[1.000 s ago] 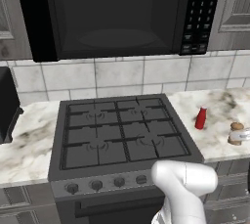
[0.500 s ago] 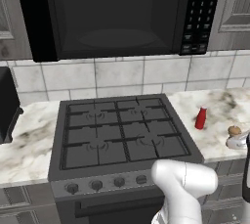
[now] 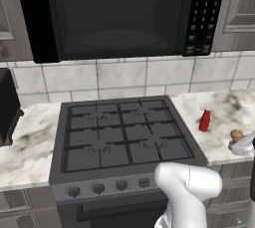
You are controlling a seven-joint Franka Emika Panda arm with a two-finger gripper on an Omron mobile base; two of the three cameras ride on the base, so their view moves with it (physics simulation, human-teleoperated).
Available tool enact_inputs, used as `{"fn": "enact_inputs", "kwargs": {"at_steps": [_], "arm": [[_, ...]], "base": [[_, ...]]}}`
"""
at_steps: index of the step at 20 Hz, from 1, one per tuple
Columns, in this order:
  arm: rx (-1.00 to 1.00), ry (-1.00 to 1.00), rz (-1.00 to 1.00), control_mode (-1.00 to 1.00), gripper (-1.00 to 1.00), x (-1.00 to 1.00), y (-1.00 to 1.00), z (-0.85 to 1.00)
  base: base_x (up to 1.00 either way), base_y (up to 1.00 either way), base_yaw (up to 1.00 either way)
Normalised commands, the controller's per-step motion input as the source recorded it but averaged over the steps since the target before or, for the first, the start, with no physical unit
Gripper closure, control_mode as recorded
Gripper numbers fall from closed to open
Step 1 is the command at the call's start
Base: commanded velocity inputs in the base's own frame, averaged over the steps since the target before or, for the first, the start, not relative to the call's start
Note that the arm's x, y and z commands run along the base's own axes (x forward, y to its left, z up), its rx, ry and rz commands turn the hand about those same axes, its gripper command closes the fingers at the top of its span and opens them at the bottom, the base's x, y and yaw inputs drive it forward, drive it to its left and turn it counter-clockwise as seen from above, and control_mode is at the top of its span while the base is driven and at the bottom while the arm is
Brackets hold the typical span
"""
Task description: Take 2 condiments from the cabinet and move them on the counter near the stove.Make sure the condiments are lined up with each other, next to each other.
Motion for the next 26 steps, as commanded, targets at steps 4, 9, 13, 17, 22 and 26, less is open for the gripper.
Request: {"fn": "enact_inputs", "kwargs": {"at_steps": [4,9,13,17,22,26], "arm": [[0.00,0.00,0.11,-1.00,1.00,0.04,-0.23,0.00],[0.00,0.00,0.10,-1.00,1.00,0.11,-0.25,-0.04],[0.00,0.00,0.08,-1.00,1.00,0.14,-0.20,-0.07],[0.00,-0.07,0.06,-1.00,1.00,0.12,-0.13,-0.12],[0.02,-0.03,0.05,-1.00,1.00,0.14,-0.01,-0.02],[0.06,-0.02,0.04,-1.00,1.00,0.16,0.00,0.00]], "base": [[0.00,0.00,0.00],[0.00,0.00,0.00],[0.00,0.00,0.00],[0.00,0.00,0.00],[0.00,0.00,0.00],[0.00,0.00,0.00]]}}
